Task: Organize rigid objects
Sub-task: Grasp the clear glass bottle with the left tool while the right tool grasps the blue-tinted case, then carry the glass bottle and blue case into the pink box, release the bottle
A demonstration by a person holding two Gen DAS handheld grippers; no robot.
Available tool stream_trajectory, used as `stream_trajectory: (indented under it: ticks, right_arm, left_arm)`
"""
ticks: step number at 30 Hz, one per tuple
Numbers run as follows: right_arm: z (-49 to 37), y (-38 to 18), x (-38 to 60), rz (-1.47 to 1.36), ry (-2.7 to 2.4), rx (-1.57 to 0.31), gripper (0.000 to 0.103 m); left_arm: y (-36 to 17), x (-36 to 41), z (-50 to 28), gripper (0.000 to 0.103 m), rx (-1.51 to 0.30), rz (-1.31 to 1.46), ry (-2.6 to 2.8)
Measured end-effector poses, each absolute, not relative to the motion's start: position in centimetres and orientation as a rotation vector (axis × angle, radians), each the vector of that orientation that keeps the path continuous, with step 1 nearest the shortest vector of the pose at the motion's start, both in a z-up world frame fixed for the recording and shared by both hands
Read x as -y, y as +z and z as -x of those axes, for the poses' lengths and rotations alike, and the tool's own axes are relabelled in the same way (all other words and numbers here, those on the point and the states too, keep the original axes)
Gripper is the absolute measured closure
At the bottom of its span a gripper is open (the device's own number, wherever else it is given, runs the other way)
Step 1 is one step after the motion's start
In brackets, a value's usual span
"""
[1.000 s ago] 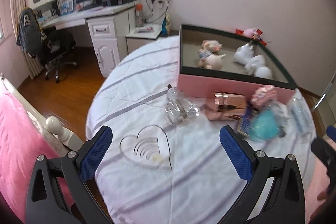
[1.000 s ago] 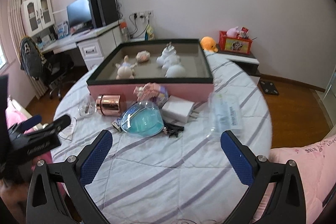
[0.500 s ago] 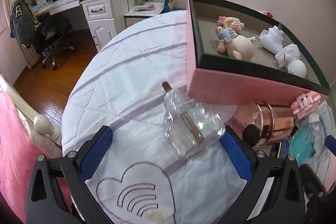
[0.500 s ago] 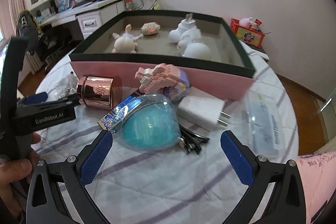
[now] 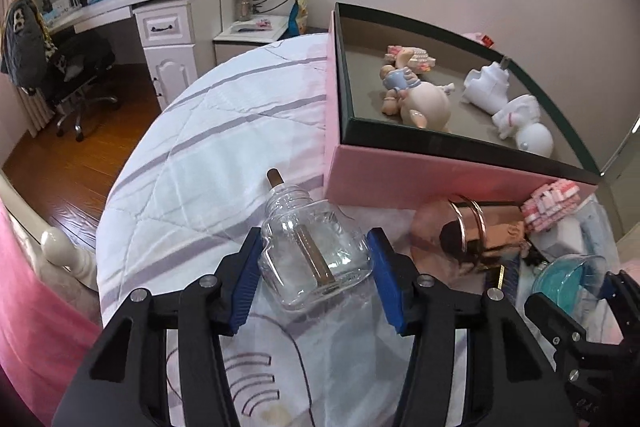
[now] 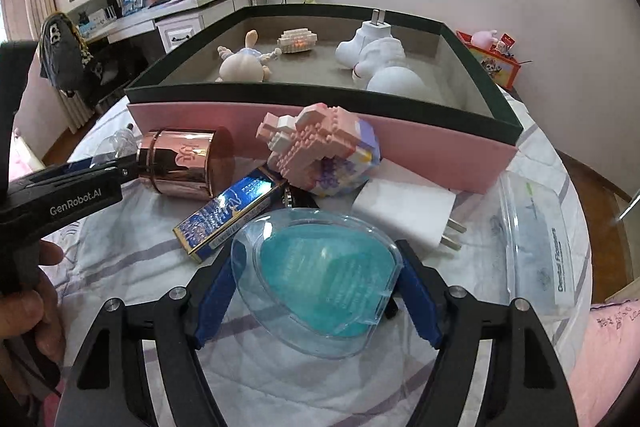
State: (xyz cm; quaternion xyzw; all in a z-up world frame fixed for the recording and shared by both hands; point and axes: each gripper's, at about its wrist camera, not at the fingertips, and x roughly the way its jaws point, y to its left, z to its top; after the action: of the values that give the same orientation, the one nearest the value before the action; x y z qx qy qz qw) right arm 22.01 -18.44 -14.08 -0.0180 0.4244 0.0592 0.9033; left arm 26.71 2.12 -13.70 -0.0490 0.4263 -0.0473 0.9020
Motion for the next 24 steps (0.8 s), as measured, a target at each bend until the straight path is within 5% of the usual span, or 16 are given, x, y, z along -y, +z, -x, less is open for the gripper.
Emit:
stream_trajectory:
  ticks: [24]
  right_arm:
    - [-19.8, -8.3, 20.8, -0.081, 0.211, -0.777, 0.027]
  left_arm:
    - [-7.2, -0.2, -21.5, 0.050, -0.760, 0.082, -0.189]
